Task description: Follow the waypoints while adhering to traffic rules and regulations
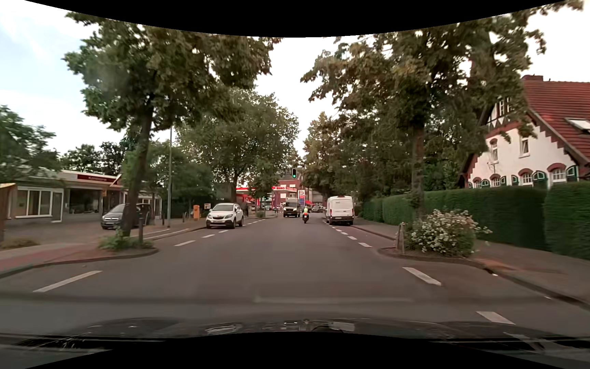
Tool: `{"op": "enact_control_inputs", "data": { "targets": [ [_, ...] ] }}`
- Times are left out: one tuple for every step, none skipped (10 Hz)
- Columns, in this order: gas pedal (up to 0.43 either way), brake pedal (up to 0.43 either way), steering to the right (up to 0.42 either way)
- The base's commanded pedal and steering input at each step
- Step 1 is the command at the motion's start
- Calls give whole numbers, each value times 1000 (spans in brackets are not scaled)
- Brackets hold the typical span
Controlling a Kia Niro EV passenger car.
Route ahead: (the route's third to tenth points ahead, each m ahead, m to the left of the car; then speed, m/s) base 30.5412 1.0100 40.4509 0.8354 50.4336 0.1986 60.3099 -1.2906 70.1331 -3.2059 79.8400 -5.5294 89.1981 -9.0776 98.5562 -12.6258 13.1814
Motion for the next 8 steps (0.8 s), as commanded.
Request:
{"op": "enact_control_inputs", "data": {
  "targets": [
    [138, 0, 0],
    [138, 0, 0],
    [138, 0, 0],
    [138, 0, 0],
    [138, 0, 0],
    [138, 0, 0],
    [138, 0, 0],
    [138, 0, 1]
  ]
}}
